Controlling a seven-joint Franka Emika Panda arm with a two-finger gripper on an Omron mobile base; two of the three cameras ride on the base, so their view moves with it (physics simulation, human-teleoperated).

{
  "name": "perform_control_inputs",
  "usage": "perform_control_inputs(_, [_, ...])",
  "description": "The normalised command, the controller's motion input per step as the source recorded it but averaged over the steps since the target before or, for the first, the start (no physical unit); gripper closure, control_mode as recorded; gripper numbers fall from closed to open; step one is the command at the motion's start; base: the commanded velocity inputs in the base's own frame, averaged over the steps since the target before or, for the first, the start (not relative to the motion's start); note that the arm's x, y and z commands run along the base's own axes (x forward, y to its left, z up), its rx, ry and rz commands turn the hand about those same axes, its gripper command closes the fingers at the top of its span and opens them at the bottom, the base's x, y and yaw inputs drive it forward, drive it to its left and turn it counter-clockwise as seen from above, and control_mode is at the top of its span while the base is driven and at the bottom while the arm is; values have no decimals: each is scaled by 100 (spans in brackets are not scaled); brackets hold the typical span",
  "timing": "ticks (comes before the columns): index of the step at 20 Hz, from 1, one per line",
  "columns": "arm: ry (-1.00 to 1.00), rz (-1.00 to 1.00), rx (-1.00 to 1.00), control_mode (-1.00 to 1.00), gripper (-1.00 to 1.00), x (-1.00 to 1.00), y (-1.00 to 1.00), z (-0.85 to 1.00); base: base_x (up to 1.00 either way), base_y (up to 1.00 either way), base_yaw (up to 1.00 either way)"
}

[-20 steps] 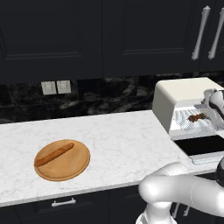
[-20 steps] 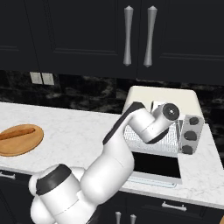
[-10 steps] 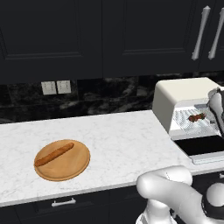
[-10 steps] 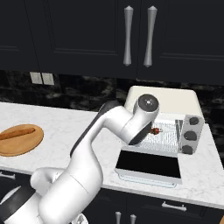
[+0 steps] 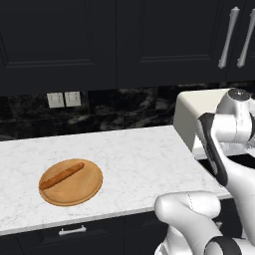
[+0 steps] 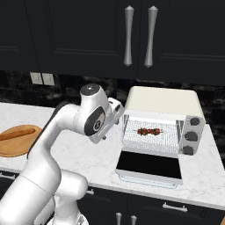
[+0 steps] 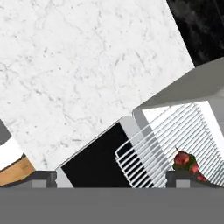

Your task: Pick up the kebab skewer and baguette bread, and place them inside the toaster oven. Close the toaster oven door and start by setting the timer.

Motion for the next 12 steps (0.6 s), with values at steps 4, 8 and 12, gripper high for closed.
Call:
perform_control_inputs(4, [7,-51,7,-100,-100,0,99,0,0,0,0])
perform_control_inputs(8, [10,-55,13,-100,-100,0,87,0,0,0,0])
perform_control_inputs(12, [16,-58,18,-100,-100,0,74,0,0,0,0])
